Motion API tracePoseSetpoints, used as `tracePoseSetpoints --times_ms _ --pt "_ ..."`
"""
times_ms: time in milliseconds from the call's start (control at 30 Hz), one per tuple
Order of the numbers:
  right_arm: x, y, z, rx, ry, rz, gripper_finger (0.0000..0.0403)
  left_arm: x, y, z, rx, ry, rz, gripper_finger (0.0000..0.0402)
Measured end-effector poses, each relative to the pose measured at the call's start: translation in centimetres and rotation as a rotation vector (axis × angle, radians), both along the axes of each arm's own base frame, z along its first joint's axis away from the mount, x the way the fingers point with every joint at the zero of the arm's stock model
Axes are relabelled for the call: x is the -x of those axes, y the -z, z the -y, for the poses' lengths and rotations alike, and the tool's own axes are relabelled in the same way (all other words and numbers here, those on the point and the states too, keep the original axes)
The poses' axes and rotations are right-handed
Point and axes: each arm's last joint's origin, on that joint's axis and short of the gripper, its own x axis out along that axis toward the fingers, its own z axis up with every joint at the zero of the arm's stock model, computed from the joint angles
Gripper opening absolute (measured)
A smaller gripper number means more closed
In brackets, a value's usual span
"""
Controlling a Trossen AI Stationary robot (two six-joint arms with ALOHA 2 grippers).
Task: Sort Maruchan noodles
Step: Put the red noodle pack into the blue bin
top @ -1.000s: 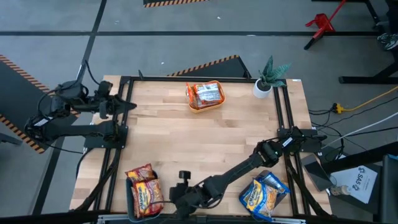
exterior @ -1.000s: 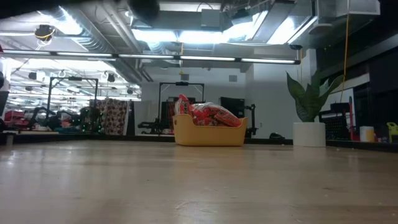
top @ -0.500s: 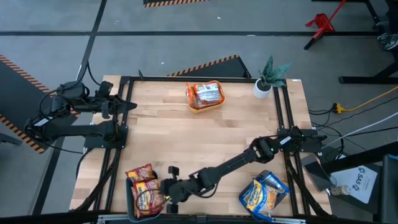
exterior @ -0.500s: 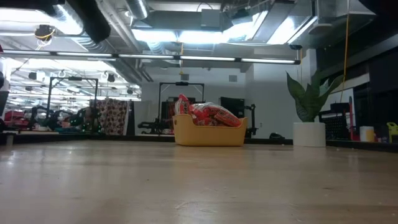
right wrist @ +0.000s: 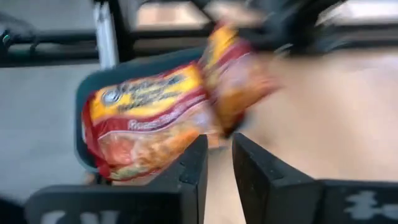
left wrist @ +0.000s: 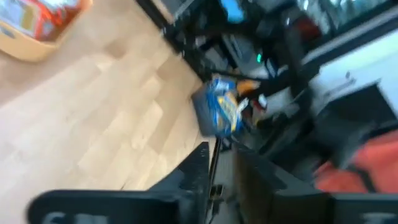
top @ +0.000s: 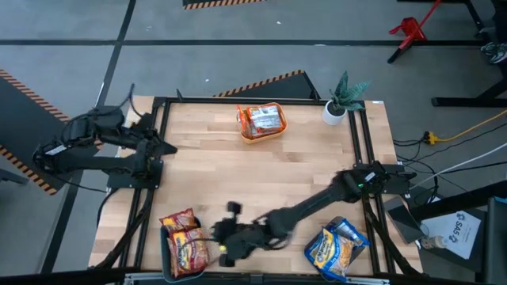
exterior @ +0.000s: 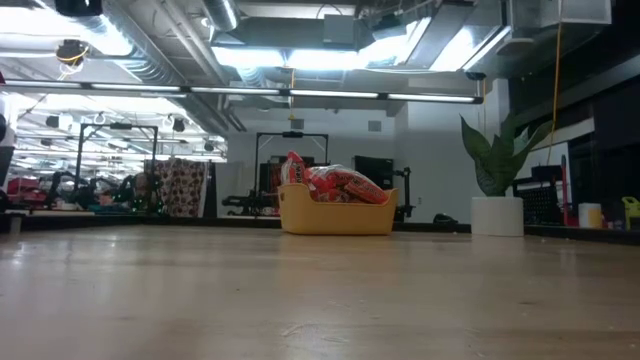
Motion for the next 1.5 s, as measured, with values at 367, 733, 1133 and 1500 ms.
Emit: tracePoseSetpoints --times_ms 367,733,1133,1500 --pt "13.7 -17.5 2.5 0.125 0.406 0.306 0.0062 -9.1 0.6 3.9 -0.146 0.288 -0.171 0.0001" --pt "15.3 -18.0 2.5 0.175 0.442 0.307 0.0062 -9.8 7.0 18.9 -0.277 0.508 -0.450 0.0000" --pt "15.4 -18.4 3.2 0.146 0.453 0.311 0.0062 -9.2 14.5 25.4 -0.403 0.472 -0.638 0.0000" --pt "14.7 -17.4 2.5 0.133 0.419 0.281 0.0062 -6.0 13.7 27.2 -0.191 0.443 -0.787 0.0000"
